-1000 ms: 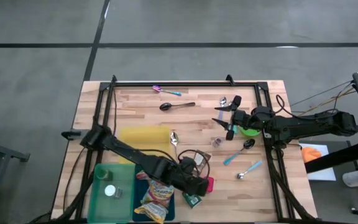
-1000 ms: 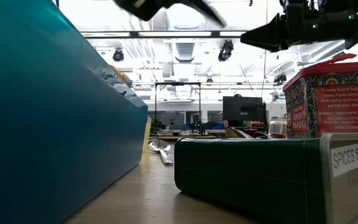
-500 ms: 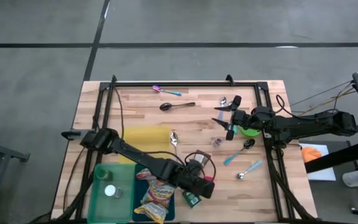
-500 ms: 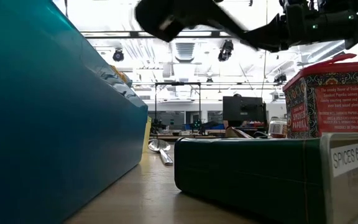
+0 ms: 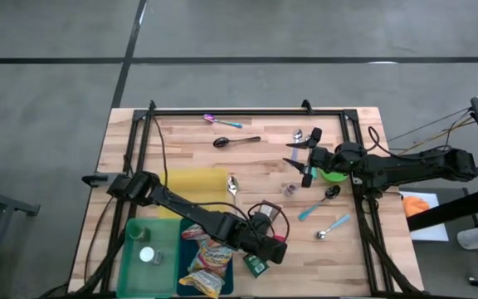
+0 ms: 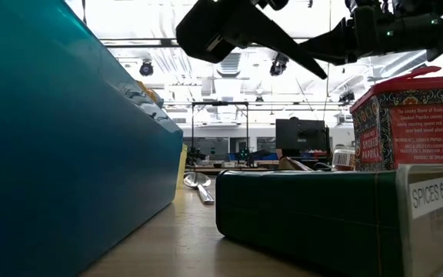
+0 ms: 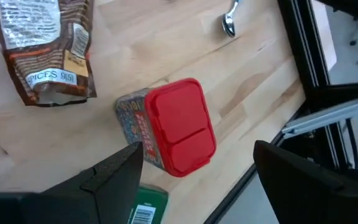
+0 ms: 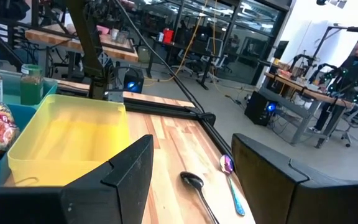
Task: Pick & Place Food Item
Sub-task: Put the red spice can into the green bin
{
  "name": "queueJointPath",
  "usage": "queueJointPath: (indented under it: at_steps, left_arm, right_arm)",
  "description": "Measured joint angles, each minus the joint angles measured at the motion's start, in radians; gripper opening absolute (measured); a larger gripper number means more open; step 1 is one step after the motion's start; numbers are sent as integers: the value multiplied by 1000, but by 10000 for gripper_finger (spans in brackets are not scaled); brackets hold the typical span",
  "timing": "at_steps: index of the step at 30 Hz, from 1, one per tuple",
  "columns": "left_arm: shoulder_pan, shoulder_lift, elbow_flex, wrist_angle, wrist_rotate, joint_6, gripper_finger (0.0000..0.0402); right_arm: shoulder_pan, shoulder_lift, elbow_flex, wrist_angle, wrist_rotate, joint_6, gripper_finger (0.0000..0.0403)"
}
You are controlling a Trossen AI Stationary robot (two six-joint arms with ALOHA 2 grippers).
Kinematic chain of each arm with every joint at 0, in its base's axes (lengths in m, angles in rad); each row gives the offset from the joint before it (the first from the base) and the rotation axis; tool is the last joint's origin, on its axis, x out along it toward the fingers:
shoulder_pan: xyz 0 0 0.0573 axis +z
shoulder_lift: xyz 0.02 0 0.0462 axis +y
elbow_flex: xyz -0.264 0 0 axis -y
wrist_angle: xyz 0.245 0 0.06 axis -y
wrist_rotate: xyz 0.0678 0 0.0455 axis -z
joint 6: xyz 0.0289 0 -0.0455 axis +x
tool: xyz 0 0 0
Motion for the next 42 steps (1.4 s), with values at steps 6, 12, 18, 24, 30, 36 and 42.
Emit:
queueJointPath:
  at_steps: [6,12,18,24,30,36,42]
  left_arm:
    - [26,-5,3,-3,6,-13,309]
    - [29,-5,9,36,-11,-76,309]
    - [36,-2,7,-8,-13,-96,309]
    - [37,-2,1,-15,-9,-126,309]
    - [37,5,-5,-22,-6,-155,309]
    - [34,50,14,25,65,-110,309]
    - [34,94,46,32,119,-94,309]
  right_arm:
    - [0,0,0,0,0,0,215]
    - [0,0,0,0,0,0,215]
    - [0,0,0,0,0,0,215]
    - [0,0,0,1,0,0,215]
    - [0,0,0,1,0,0,215]
    - [0,0,0,1,0,0,215]
    - [0,0,0,2,0,0,215]
